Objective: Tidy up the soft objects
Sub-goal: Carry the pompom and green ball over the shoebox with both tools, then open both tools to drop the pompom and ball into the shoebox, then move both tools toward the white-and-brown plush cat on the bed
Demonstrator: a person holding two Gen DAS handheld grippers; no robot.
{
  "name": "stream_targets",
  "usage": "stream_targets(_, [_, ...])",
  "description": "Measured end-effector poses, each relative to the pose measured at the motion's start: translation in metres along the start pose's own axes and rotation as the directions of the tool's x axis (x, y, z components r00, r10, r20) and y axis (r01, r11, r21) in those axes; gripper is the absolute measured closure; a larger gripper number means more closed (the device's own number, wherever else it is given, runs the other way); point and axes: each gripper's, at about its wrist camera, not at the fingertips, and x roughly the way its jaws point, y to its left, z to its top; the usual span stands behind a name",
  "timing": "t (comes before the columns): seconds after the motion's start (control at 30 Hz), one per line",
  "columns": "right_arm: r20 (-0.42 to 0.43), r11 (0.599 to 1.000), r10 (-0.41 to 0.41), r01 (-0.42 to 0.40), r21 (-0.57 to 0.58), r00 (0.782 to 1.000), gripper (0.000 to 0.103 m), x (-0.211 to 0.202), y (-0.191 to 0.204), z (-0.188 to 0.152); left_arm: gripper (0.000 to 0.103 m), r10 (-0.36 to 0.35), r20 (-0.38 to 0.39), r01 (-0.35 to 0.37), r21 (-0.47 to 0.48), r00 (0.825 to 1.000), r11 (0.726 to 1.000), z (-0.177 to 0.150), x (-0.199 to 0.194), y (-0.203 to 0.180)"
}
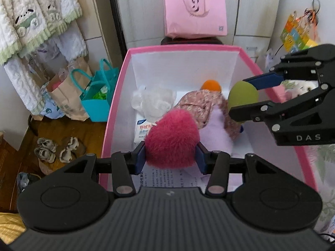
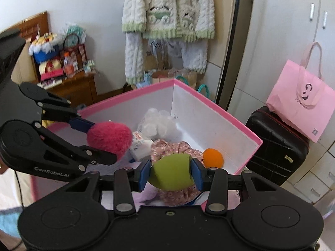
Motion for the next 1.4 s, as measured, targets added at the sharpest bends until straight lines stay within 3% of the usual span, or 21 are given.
stream_targets(0.13, [0.004, 0.998, -0.056, 0.056, -0.042, 0.998, 0.053, 0.01, -0.001, 0.0, 0.049, 0.022, 0.003, -0.022, 0.0, 1.0, 1.0, 0.002, 0.004, -0.001])
stream_targets(0.2, [0.011, 0.997, -0.068, 0.069, -0.033, 0.998, 0.053, 0.012, -0.006, 0.001, 0.042, 0.027, 0.006, -0.027, -0.008, 1.0, 1.0, 0.003, 0.005, -0.002])
stream_targets(0.27, [0.033, 0.997, -0.081, 0.081, -0.001, 0.996, 0.052, 0.009, -0.011, 0.0, 0.042, 0.023, 0.024, -0.023, -0.019, 0.999, 1.0, 0.003, 0.001, -0.001])
stream_targets(0.63, [0.134, 0.981, -0.006, -0.02, 0.191, 0.991, 0.047, -0.065, -0.02, -0.027, 0.037, -0.051, 0.11, 0.054, -0.033, 0.993, 0.998, -0.017, -0.058, -0.002])
stream_targets(0.8, [0.144, 0.968, 0.013, -0.048, 0.245, 0.99, 0.045, -0.101, -0.014, -0.049, 0.036, -0.074, 0.134, 0.074, 0.005, 0.988, 0.997, -0.028, -0.092, -0.005])
stream_targets(1.27, [0.101, 0.962, -0.059, 0.029, 0.27, 0.993, 0.032, -0.174, 0.036, -0.088, 0.036, -0.23, 0.091, 0.211, 0.183, 0.969, 0.96, -0.057, -0.157, -0.043])
stream_targets(1.33, [0.094, 0.963, -0.063, 0.036, 0.267, 0.994, 0.028, -0.183, 0.041, -0.095, 0.026, -0.253, 0.078, 0.234, 0.195, 0.964, 0.952, -0.06, -0.162, -0.05])
stream_targets(1.4, [0.086, 0.967, -0.065, 0.041, 0.252, 0.994, 0.027, -0.193, 0.046, -0.101, 0.025, -0.281, 0.069, 0.261, 0.211, 0.957, 0.942, -0.065, -0.166, -0.059])
